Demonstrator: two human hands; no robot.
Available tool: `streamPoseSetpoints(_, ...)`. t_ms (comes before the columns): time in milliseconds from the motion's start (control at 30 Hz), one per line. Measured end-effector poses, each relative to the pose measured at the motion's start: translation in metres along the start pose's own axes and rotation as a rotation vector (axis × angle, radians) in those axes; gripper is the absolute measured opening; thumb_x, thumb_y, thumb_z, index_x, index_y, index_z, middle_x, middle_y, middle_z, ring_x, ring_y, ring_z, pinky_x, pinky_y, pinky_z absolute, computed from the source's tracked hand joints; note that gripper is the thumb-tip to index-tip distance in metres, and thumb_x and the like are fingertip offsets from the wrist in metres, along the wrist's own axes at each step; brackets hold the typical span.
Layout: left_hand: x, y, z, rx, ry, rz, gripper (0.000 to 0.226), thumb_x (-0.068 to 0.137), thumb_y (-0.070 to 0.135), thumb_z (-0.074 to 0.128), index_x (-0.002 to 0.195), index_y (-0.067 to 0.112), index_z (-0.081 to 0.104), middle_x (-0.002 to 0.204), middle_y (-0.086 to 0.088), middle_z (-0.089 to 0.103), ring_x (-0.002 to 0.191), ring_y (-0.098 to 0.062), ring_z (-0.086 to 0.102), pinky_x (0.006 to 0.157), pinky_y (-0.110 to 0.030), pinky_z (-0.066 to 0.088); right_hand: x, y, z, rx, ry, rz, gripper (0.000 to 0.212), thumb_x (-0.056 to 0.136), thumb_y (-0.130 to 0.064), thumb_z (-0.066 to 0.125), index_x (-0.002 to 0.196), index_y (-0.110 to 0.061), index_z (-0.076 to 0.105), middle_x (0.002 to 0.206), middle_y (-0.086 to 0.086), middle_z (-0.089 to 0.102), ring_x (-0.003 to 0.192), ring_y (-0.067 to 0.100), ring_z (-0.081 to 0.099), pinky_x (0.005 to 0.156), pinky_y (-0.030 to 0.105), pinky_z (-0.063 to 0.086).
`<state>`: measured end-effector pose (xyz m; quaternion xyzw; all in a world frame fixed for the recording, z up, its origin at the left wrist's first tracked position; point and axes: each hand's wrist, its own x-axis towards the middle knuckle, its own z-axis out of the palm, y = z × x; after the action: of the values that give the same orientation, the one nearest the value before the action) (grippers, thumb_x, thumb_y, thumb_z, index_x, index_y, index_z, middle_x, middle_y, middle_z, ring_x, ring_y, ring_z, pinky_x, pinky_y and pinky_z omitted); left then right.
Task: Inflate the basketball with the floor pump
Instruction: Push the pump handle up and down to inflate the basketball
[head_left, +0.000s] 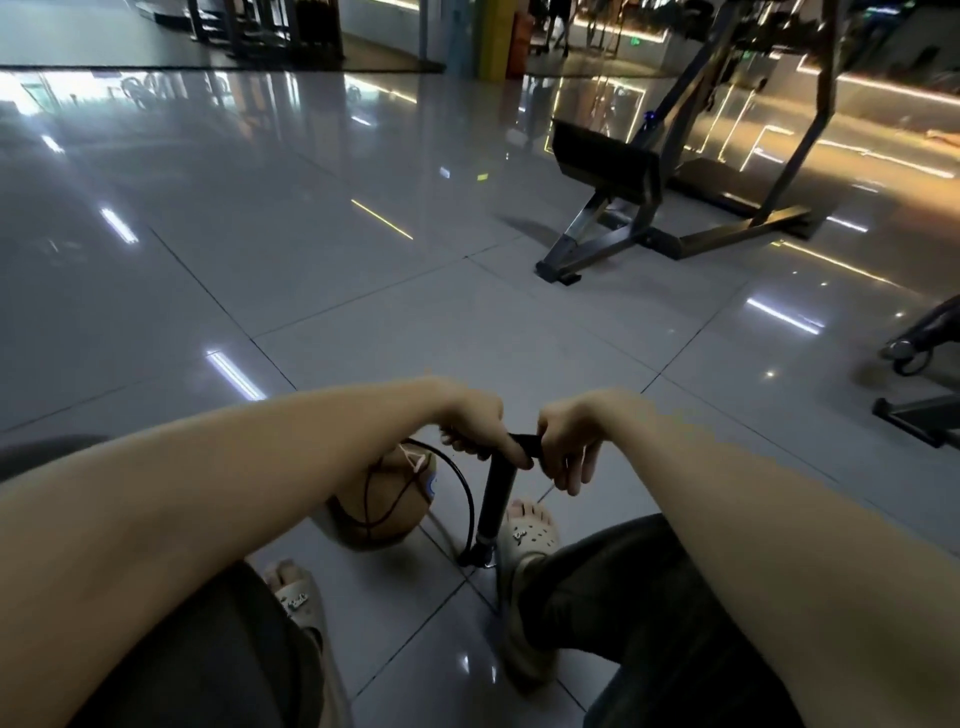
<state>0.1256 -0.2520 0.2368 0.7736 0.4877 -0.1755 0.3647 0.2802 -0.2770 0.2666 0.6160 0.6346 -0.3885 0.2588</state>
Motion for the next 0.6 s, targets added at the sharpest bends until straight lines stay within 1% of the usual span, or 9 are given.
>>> streamPoseSetpoints(33, -0.009, 0.003, -0.018, -0.08, -0.074, -0.016, 0.049, 0.084, 0.058, 0.076, 0.075, 0.011, 0.065, 0.062, -0.002, 0.054, 0.053, -0.02, 0.046, 0.055, -0.03, 0.038, -0.01, -0.002, -0.012, 0.007, 0.017, -0.018, 0.022, 0.092, -0.006, 0.064, 0.109, 0.008, 0.067, 0.09, 0.017, 0.077, 0.082, 0.027, 0.077, 0.086, 0.044, 0.061)
streamPoseSetpoints(100, -0.03, 0.013, -0.053, -0.181, -0.202, -0.003, 0.029, 0.092, 0.036, 0.075, 0.078, 0.014, 0.062, 0.064, 0.001, 0.049, 0.054, -0.015, 0.042, 0.056, -0.027, 0.035, -0.031, -0.006, -0.034, 0.025, 0.045, -0.066, 0.018, 0.089, -0.01, 0.071, 0.102, 0.003, 0.072, 0.082, 0.012, 0.076, 0.075, 0.024, 0.074, 0.077, 0.039, 0.063)
streamPoseSetpoints(133, -0.039, 0.017, -0.068, -0.185, -0.248, 0.011, 0.023, 0.093, 0.026, 0.073, 0.077, 0.014, 0.061, 0.066, 0.001, 0.047, 0.055, -0.013, 0.041, 0.056, -0.026, 0.034, -0.038, -0.009, -0.044, 0.036, 0.055, -0.093, 0.016, 0.088, -0.012, 0.074, 0.098, -0.001, 0.073, 0.077, 0.009, 0.073, 0.069, 0.022, 0.07, 0.071, 0.036, 0.061)
streamPoseSetpoints(200, -0.047, 0.024, -0.088, -0.133, -0.27, 0.024, 0.021, 0.092, 0.014, 0.071, 0.073, 0.015, 0.062, 0.064, 0.001, 0.045, 0.055, -0.013, 0.04, 0.056, -0.026, 0.032, -0.043, -0.016, -0.057, 0.04, 0.055, -0.126, 0.011, 0.085, -0.016, 0.076, 0.092, -0.007, 0.074, 0.066, 0.003, 0.062, 0.058, 0.018, 0.057, 0.06, 0.03, 0.051)
streamPoseSetpoints(300, -0.028, 0.025, -0.087, -0.028, -0.248, -0.043, 0.025, 0.089, 0.014, 0.074, 0.068, 0.016, 0.061, 0.058, 0.002, 0.045, 0.052, -0.013, 0.038, 0.054, -0.027, 0.031, -0.022, -0.019, -0.061, 0.022, -0.003, -0.057, 0.006, 0.085, -0.016, 0.074, 0.084, -0.011, 0.071, 0.056, 0.0, 0.048, 0.048, 0.016, 0.039, 0.05, 0.026, 0.035)
streamPoseSetpoints(400, 0.014, 0.01, -0.052, 0.035, -0.274, -0.139, 0.03, 0.087, 0.023, 0.078, 0.07, 0.017, 0.054, 0.058, 0.002, 0.043, 0.048, -0.014, 0.036, 0.049, -0.028, 0.029, 0.027, -0.01, -0.04, -0.001, -0.134, 0.027, 0.023, 0.087, -0.016, 0.07, 0.07, -0.017, 0.054, 0.055, -0.002, 0.037, 0.047, 0.014, 0.028, 0.048, 0.026, 0.023)
streamPoseSetpoints(500, 0.054, -0.009, -0.011, 0.026, -0.274, -0.176, 0.032, 0.086, 0.026, 0.078, 0.07, 0.015, 0.053, 0.06, -0.002, 0.046, 0.046, -0.016, 0.038, 0.047, -0.026, 0.032, 0.071, -0.001, -0.009, 0.004, -0.19, 0.024, 0.023, 0.086, -0.013, 0.068, 0.071, -0.017, 0.052, 0.055, -0.001, 0.033, 0.048, 0.015, 0.024, 0.05, 0.029, 0.019)
streamPoseSetpoints(567, 0.073, -0.02, 0.015, 0.027, -0.234, -0.194, 0.026, 0.085, 0.026, 0.078, 0.08, 0.01, 0.058, 0.071, -0.008, 0.051, 0.053, -0.02, 0.043, 0.051, -0.027, 0.037, 0.092, 0.005, 0.008, -0.002, -0.203, 0.008, 0.021, 0.085, -0.012, 0.069, 0.071, -0.015, 0.052, 0.055, 0.0, 0.032, 0.047, 0.016, 0.023, 0.05, 0.029, 0.019)
streamPoseSetpoints(600, 0.078, -0.024, 0.026, 0.025, -0.214, -0.201, 0.024, 0.084, 0.024, 0.078, 0.083, 0.009, 0.059, 0.073, -0.009, 0.051, 0.055, -0.022, 0.043, 0.053, -0.028, 0.037, 0.1, 0.007, 0.014, -0.014, -0.199, -0.003, 0.022, 0.085, -0.012, 0.068, 0.07, -0.014, 0.052, 0.055, 0.001, 0.033, 0.047, 0.017, 0.023, 0.049, 0.029, 0.02)
